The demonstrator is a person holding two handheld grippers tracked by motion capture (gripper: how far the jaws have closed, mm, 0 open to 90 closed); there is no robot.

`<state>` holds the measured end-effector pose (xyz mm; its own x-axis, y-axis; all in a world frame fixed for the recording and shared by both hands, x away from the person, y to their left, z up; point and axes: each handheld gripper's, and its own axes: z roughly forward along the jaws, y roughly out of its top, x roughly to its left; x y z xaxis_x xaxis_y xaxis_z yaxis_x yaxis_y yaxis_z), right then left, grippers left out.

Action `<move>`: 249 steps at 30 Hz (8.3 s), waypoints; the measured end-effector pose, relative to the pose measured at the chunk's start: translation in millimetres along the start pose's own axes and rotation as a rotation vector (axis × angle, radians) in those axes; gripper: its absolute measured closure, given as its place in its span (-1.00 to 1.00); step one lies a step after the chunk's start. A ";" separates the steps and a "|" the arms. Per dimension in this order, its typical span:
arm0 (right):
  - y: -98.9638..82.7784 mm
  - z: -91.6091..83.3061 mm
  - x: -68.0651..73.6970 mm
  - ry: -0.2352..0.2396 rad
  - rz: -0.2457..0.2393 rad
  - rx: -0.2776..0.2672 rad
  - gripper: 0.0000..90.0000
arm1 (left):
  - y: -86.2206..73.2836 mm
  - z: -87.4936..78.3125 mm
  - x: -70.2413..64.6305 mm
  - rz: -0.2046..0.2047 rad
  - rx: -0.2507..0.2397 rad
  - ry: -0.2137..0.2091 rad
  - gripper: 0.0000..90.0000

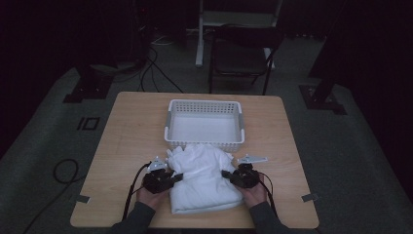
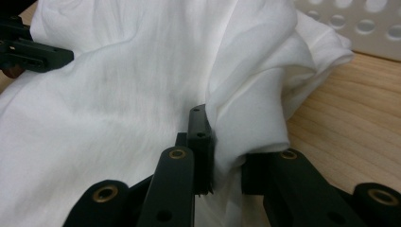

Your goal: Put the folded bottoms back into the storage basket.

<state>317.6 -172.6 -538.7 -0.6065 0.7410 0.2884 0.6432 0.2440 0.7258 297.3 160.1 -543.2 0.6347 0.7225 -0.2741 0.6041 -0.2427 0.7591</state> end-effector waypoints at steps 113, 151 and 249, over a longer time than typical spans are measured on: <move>95.1 -88.7 33.8 -0.043 -0.113 -0.294 0.75 | 127.1 -66.3 -31.1 0.150 -0.197 -0.063 0.68; 137.1 -72.3 13.2 -0.093 -0.090 -0.311 0.75 | 169.6 -45.5 -2.4 0.139 -0.204 -0.016 0.68; 172.1 -12.2 -36.7 -0.148 0.047 -0.286 0.75 | 214.4 10.9 45.5 0.061 -0.156 0.130 0.68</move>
<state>444.8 -165.5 -416.8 -0.4912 0.8353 0.2469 0.4986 0.0371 0.8661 461.0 133.9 -399.4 0.5939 0.7896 -0.1543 0.4786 -0.1926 0.8567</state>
